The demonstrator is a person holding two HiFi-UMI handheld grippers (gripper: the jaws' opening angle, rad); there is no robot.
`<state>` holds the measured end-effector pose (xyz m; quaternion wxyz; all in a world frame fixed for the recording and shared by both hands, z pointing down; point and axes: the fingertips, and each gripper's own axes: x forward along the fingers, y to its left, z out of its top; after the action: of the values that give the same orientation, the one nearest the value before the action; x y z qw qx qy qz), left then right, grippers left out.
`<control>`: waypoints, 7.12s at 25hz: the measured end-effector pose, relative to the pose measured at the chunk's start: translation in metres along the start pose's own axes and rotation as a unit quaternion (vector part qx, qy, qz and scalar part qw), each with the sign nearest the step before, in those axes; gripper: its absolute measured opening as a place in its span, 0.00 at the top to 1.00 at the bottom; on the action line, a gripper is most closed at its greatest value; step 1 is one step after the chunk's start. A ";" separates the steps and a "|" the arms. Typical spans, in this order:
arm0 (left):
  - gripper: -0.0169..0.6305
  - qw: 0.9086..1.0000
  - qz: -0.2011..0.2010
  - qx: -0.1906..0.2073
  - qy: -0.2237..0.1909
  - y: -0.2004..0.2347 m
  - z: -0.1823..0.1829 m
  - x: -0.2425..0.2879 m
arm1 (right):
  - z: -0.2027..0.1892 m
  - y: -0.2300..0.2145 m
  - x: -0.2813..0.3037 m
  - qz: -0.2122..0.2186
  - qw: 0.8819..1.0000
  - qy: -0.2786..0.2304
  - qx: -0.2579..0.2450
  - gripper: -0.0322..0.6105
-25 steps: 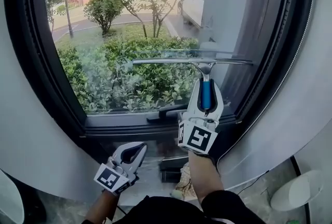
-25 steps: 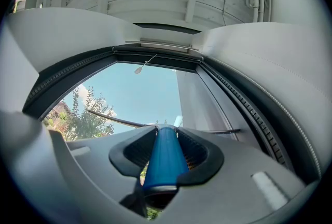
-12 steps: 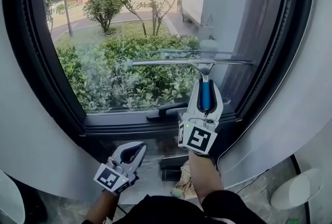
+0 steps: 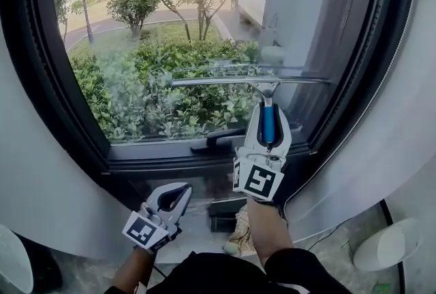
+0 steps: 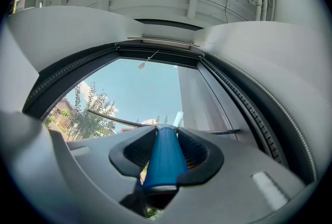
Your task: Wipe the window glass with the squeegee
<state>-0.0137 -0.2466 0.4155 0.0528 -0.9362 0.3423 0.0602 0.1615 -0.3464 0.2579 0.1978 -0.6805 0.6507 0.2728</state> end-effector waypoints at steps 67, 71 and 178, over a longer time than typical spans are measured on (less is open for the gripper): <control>0.98 1.000 0.005 -0.011 0.020 -0.008 -0.013 -0.016 | -0.064 0.005 -0.053 0.012 0.996 0.092 -0.003 0.74; 0.98 0.999 0.010 -0.017 0.032 -0.008 -0.017 -0.016 | -0.066 0.005 -0.056 0.011 0.995 0.096 -0.003 0.74; 0.98 0.998 0.045 0.027 -0.029 0.005 0.038 -0.058 | 0.126 0.070 0.103 -0.009 0.993 -0.116 0.009 0.74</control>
<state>-0.0638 -0.2083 0.3861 0.0850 -0.9158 0.3842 0.0809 0.0781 -0.3529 0.1019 0.2804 -0.6486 0.6192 0.3426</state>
